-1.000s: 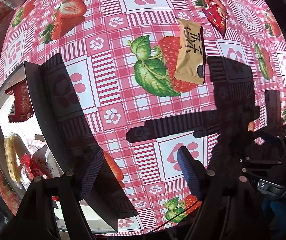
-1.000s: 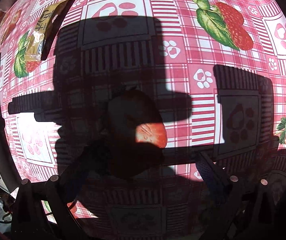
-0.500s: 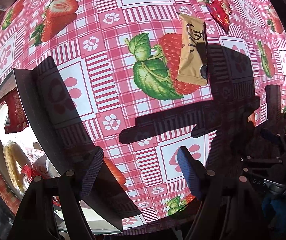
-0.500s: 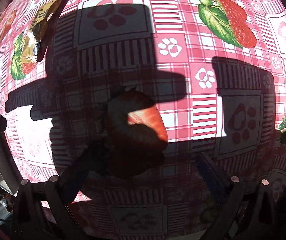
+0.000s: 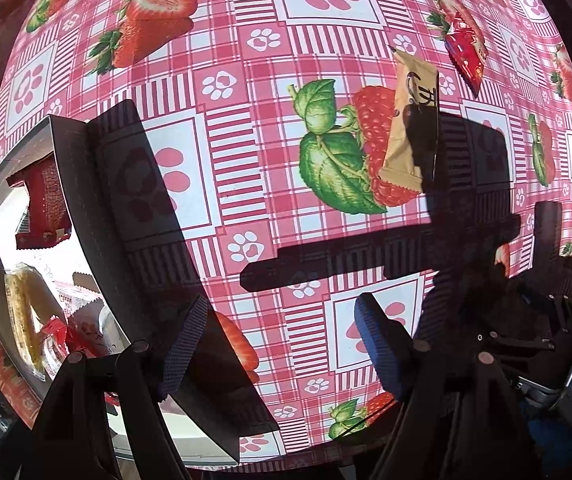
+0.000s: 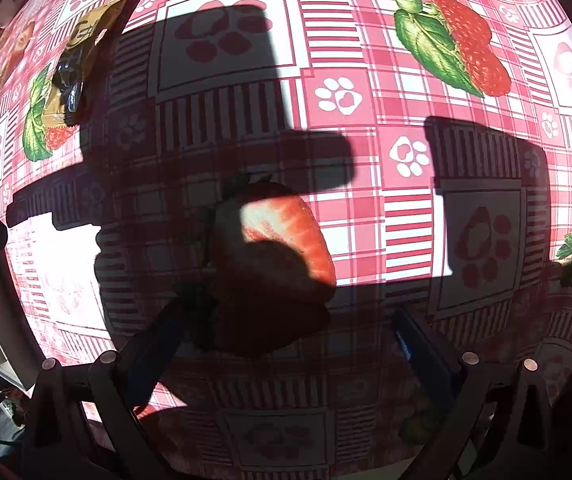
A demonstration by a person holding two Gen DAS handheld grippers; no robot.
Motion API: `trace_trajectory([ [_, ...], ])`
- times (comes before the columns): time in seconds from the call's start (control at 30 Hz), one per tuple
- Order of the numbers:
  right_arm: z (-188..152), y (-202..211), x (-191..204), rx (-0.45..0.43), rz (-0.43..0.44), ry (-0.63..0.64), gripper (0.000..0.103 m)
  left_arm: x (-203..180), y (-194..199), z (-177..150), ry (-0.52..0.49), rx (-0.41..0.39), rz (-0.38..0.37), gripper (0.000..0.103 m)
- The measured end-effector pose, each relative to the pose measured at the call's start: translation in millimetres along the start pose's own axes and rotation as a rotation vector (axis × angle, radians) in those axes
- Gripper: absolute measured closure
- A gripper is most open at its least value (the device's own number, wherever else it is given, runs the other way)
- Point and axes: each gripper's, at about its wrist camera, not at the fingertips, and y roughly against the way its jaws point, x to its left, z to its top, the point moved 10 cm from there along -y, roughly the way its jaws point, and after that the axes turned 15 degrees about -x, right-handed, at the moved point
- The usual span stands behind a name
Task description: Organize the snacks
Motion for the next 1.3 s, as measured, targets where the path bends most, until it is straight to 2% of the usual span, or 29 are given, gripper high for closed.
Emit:
trace_trajectory([
  [0.13, -9, 10, -3, 0.043, 0.003, 0.003, 0.000, 8, 1, 15, 0.019, -0.021, -0.008, 0.024],
  [0.23, -2, 6, -5, 0.095, 0.014, -0.008, 0.000, 0, 1, 32, -0.005, -0.057, -0.006, 0.024],
  [0.3, 5, 10, -6, 0.075, 0.069, -0.074, 0.000, -8, -1, 47, -0.029, -0.087, -0.008, 0.024],
  [0.33, 13, 15, -6, 0.052, 0.110, -0.123, 0.000, -12, -2, 55, -0.042, -0.102, -0.009, 0.024],
  [0.43, 47, 29, -13, -0.018, 0.146, -0.228, 0.000, -23, -11, 77, -0.077, -0.146, 0.009, 0.024],
  [0.6, 119, 53, -15, -0.140, 0.215, -0.369, 0.000, -32, -24, 105, -0.077, -0.192, 0.029, 0.024],
  [0.73, 176, 63, -17, -0.171, 0.243, -0.429, 0.000, -37, -28, 125, -0.067, -0.232, 0.060, 0.023],
  [0.87, 195, 61, -28, -0.168, 0.251, -0.464, 0.000, -41, -31, 141, -0.076, -0.253, 0.066, 0.024],
  [0.93, 197, 51, -18, -0.159, 0.255, -0.479, 0.000, -45, -30, 142, -0.087, -0.263, 0.061, 0.030],
  [1.0, 195, 48, -17, -0.152, 0.254, -0.486, 0.000, -65, -24, 137, -0.106, -0.277, 0.061, 0.049],
  [1.03, 197, 47, -15, -0.148, 0.252, -0.482, 0.000, -79, -23, 136, -0.115, -0.279, 0.060, 0.055],
  [1.1, 205, 40, -10, -0.140, 0.243, -0.461, 0.002, -78, -20, 130, -0.125, -0.273, 0.059, 0.076],
  [1.17, 213, 34, 1, -0.128, 0.240, -0.423, 0.027, -74, -19, 125, -0.115, -0.267, 0.054, 0.079],
  [1.23, 218, 28, 14, -0.114, 0.217, -0.368, 0.031, -66, -19, 118, -0.107, -0.263, 0.052, 0.079],
  [1.3, 223, 29, 24, -0.128, 0.181, -0.292, 0.045, -60, -18, 113, -0.106, -0.260, 0.056, 0.079],
])
